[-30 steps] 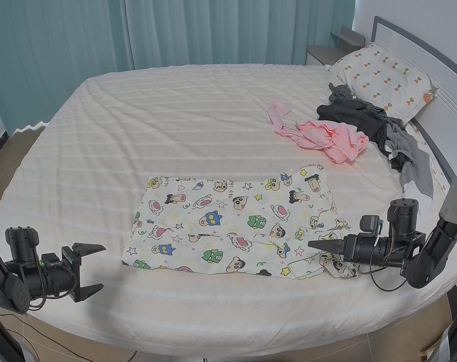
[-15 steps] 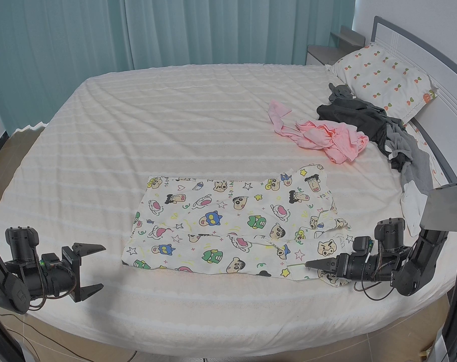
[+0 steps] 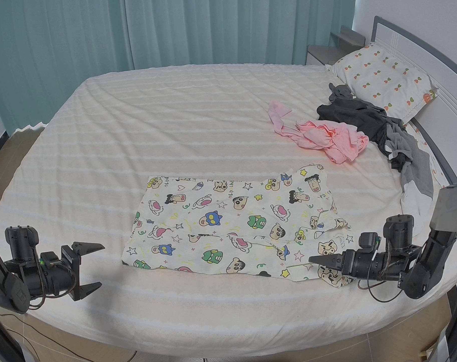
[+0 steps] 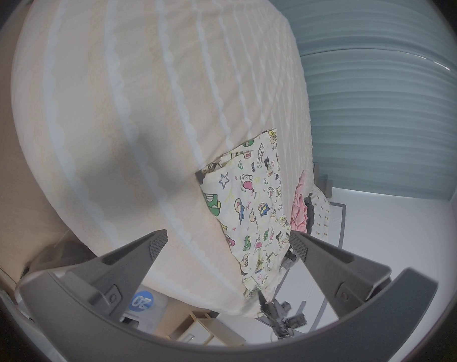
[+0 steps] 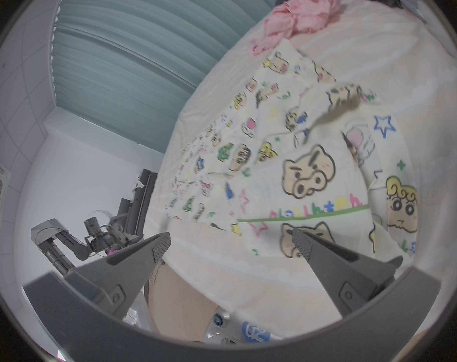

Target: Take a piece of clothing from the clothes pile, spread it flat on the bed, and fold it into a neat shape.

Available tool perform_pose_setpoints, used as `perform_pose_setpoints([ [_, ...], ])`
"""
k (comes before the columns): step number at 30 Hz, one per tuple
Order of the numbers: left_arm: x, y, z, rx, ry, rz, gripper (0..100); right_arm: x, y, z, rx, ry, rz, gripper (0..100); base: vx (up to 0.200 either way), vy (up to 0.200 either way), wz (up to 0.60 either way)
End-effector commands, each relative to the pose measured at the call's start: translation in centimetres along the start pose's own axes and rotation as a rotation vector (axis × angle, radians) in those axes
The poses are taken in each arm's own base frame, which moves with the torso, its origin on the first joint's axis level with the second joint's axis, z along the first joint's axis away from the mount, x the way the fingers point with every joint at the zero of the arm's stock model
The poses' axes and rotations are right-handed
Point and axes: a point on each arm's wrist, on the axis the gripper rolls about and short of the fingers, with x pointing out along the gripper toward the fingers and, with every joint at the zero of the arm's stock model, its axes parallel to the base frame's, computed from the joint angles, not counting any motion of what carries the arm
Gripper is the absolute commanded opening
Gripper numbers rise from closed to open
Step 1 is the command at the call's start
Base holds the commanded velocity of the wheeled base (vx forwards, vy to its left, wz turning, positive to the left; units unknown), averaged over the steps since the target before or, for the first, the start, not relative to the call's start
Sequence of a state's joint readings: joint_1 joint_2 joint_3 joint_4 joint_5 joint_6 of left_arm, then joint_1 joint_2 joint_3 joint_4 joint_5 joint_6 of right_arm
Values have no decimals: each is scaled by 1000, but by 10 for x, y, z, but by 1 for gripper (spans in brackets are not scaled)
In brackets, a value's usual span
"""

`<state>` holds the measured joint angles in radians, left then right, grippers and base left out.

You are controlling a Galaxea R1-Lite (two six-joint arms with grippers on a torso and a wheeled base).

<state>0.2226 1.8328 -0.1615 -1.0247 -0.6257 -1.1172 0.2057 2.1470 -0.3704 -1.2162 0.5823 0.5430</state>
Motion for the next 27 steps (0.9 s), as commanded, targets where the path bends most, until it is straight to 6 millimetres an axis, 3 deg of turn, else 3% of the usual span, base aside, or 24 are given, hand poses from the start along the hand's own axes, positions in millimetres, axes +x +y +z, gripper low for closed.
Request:
perform_pose_setpoints([
  [1, 0, -17, -8, 134, -47, -27, 100, -53, 45, 0, -45, -97, 61, 100, 0, 0, 0],
  [6, 14, -38, -12, 328, -101, -64, 100, -81, 55, -14, -49, -131, 44, 100, 0, 0, 0],
  [8, 30, -57, -8, 521, -122, -91, 100, -93, 58, -23, -53, -139, 33, 100, 0, 0, 0],
  [16, 94, -105, 5, 717, -35, 44, 100, -99, 68, -29, -86, -137, 61, 100, 0, 0, 0],
  [22, 130, -88, 19, 952, 34, 129, 100, -106, 72, -35, -110, -146, 62, 100, 0, 0, 0],
  [27, 148, -76, 24, 972, 62, 160, 100, -107, 74, -41, -144, -125, 73, 100, 0, 0, 0],
])
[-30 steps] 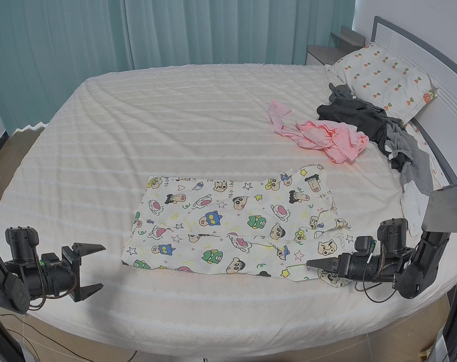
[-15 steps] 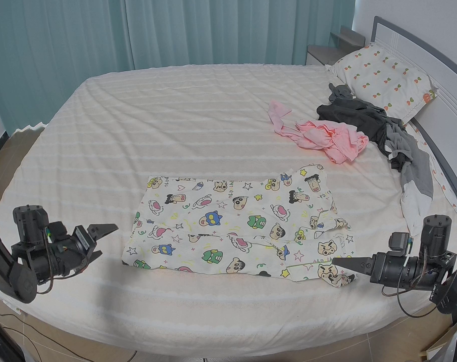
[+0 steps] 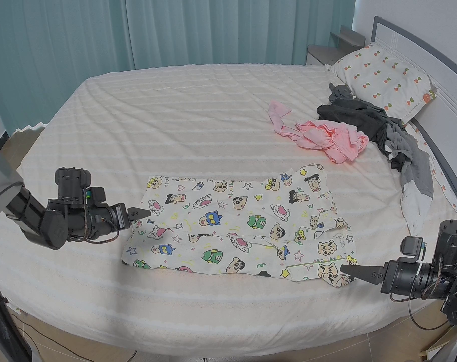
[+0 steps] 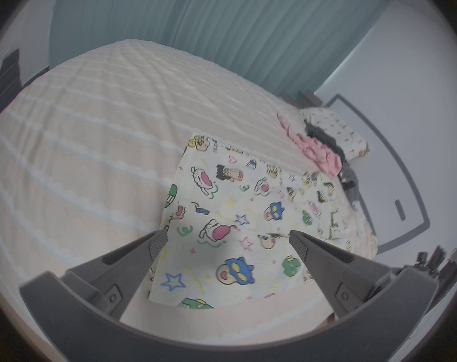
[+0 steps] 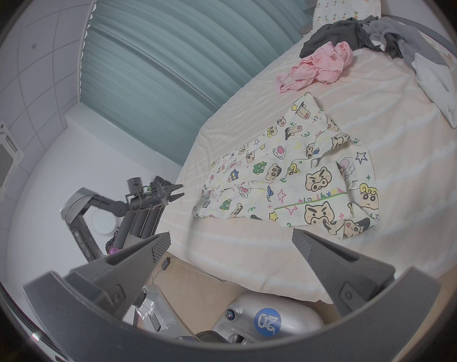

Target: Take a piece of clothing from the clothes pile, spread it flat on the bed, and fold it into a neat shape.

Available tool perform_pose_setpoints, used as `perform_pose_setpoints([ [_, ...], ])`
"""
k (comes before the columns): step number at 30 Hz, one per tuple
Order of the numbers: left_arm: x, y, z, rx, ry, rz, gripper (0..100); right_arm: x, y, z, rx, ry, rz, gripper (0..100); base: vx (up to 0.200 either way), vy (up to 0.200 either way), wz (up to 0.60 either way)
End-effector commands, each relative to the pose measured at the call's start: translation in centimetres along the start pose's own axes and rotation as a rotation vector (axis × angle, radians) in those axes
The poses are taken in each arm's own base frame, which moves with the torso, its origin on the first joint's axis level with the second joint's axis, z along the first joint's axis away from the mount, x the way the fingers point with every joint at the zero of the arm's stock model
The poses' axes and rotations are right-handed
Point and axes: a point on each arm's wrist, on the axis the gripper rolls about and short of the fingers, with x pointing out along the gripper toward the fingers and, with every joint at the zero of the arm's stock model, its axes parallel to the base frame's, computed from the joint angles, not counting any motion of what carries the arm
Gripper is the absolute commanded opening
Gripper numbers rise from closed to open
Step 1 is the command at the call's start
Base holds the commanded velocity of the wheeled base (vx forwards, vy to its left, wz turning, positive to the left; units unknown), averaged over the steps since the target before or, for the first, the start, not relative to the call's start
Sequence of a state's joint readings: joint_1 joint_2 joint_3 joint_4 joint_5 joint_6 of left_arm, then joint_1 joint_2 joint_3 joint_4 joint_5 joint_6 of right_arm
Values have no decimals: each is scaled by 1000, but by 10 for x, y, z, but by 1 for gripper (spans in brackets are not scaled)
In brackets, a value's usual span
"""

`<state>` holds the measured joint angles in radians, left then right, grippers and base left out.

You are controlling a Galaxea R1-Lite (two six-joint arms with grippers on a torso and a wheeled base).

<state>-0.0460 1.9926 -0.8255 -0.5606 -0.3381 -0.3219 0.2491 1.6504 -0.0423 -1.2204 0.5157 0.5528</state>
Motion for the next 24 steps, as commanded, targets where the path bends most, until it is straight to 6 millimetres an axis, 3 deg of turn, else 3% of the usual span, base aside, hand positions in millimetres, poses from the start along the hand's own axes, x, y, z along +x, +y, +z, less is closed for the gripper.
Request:
perform_pose_setpoints([
  [1, 42, 16, -16, 24, 103, 33, 100, -9, 9, -7, -45, 6, 28, 100, 0, 0, 0],
  [4, 52, 23, -26, 46, 136, 39, 100, -9, 10, -10, -60, 18, 31, 100, 0, 0, 0],
  [15, 59, 20, -10, 67, 87, 30, 100, -12, 14, -10, -69, 15, 41, 100, 0, 0, 0],
  [24, 75, 29, -18, 96, 110, 38, 100, -12, 17, -12, -75, 21, 44, 100, 0, 0, 0],
])
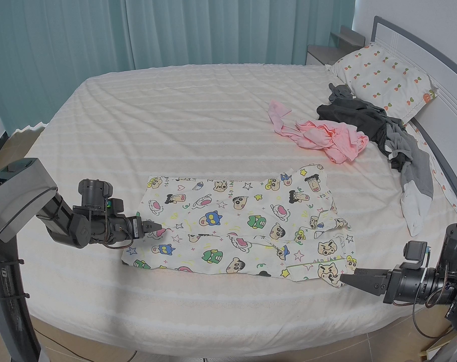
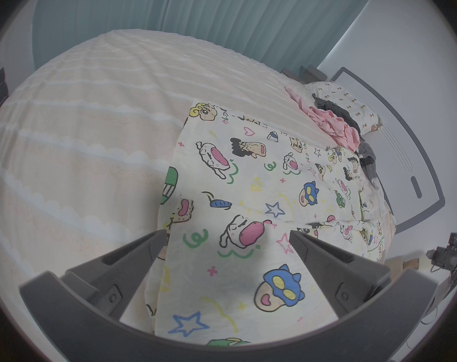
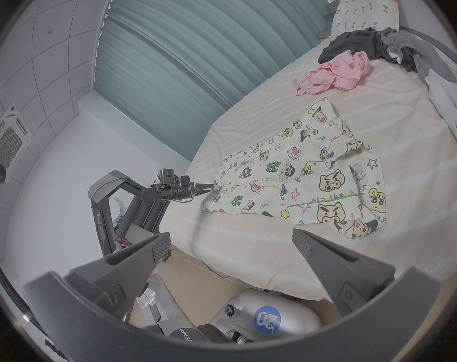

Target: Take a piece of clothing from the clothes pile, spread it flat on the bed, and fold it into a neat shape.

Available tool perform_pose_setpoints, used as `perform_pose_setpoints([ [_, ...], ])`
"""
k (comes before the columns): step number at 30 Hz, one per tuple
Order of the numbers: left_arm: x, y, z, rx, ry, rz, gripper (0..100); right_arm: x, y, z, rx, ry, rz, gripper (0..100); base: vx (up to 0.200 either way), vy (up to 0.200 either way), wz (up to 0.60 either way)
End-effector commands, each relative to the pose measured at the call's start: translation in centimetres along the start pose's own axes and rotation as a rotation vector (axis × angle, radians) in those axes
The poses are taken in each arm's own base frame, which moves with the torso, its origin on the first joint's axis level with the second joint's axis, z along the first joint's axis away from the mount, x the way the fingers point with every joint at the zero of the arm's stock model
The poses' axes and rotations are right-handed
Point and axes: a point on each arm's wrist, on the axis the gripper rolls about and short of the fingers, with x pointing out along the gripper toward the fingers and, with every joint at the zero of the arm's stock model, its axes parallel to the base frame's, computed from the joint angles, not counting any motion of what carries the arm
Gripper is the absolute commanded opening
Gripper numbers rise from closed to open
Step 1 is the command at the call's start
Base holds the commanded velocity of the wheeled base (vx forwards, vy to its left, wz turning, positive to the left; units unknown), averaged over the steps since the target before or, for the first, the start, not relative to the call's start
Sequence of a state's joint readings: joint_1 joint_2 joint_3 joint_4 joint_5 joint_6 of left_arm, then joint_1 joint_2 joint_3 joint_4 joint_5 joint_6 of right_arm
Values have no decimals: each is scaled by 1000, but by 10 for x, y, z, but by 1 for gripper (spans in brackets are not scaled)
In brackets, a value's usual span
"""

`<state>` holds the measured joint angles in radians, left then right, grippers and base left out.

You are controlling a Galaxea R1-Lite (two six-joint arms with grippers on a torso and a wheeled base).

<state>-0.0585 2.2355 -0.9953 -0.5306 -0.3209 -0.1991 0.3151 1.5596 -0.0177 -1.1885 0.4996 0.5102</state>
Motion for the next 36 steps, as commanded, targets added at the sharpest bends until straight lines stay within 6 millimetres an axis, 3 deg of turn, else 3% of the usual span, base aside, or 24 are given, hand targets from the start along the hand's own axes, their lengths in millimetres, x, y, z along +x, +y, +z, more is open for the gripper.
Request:
perform_pose_setpoints([
  [1, 12, 6, -6, -1, 20, 6, 100, -1, 1, -5, 5, 21, 3, 100, 0, 0, 0],
  [19, 13, 12, -11, -17, 35, 14, 100, -1, 1, -6, 6, 27, 1, 100, 0, 0, 0],
  [20, 13, 12, -11, -18, 36, 12, 0, -1, 1, -6, 6, 27, 1, 100, 0, 0, 0],
  [31, 7, 13, -13, -28, 42, 24, 0, 0, 1, -6, 9, 31, 0, 100, 0, 0, 0],
  [36, -6, 13, -14, -35, 42, 32, 0, -1, 1, -6, 5, 26, 2, 100, 0, 0, 0],
])
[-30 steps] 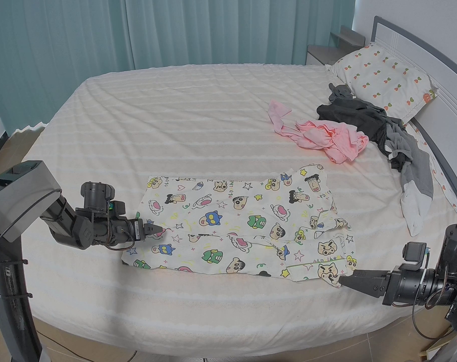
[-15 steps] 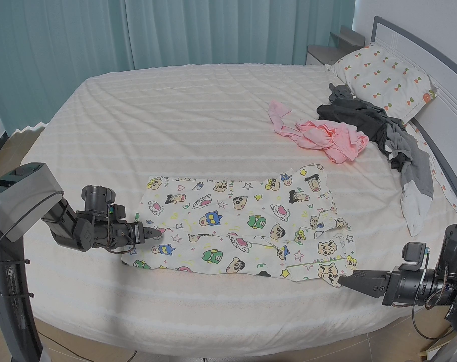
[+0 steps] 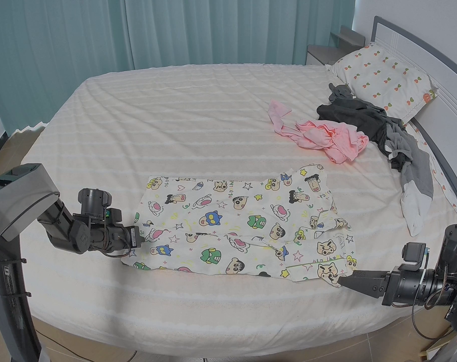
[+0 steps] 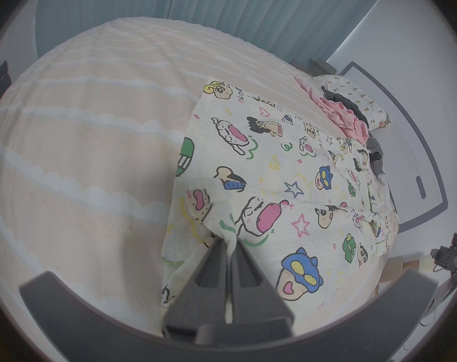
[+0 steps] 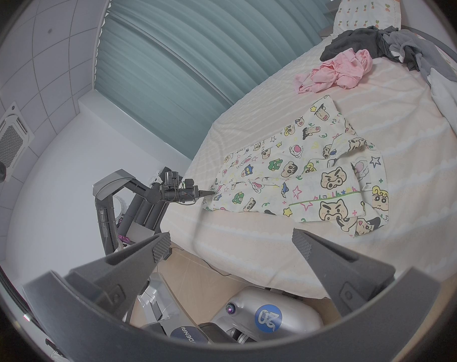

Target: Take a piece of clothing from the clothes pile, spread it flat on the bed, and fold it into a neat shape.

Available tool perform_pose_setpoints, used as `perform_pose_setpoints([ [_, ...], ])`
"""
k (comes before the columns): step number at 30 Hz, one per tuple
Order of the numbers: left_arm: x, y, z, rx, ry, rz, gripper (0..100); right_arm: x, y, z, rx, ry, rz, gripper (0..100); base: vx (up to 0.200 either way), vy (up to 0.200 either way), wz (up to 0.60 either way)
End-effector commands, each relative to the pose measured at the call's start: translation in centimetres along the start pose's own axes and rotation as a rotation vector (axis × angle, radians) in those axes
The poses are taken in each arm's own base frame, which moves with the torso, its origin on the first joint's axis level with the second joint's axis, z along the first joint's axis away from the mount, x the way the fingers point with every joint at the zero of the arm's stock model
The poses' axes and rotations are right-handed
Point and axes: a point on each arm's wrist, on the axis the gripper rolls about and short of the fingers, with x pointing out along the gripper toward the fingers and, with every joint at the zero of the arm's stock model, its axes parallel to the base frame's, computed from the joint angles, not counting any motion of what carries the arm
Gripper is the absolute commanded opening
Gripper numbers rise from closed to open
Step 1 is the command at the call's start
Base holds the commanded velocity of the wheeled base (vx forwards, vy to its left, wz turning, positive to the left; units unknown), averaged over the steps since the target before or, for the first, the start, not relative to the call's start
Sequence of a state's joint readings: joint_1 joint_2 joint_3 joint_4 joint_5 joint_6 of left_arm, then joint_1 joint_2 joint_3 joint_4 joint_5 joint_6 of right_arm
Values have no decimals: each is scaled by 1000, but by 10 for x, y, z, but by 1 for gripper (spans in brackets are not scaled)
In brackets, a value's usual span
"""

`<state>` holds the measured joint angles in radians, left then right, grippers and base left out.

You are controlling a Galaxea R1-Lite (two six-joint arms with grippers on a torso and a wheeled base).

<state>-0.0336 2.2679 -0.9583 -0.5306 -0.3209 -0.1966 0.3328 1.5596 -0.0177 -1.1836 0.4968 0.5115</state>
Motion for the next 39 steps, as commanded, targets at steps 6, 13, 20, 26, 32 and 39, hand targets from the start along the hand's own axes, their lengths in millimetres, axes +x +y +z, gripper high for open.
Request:
perform_pose_setpoints([
  [6, -23, -4, -2, -2, -5, 5, 0, -2, -1, -4, 8, 10, -7, 100, 0, 0, 0],
  [13, -29, -4, -13, -9, 24, 13, 0, -2, -1, -5, 10, 16, -11, 100, 0, 0, 0],
  [20, -33, -4, -17, -14, 34, 15, 0, -2, -1, -5, 12, 22, -12, 100, 0, 0, 0],
  [26, -35, -4, -18, -17, 35, 16, 100, -2, -1, -5, 12, 22, -12, 100, 0, 0, 0],
  [32, -36, -5, -20, -21, 41, 16, 100, -3, -1, -5, 10, 21, -11, 100, 0, 0, 0],
  [39, -71, -19, -15, -194, -16, -13, 100, -3, -1, -5, 9, 17, -13, 100, 0, 0, 0],
])
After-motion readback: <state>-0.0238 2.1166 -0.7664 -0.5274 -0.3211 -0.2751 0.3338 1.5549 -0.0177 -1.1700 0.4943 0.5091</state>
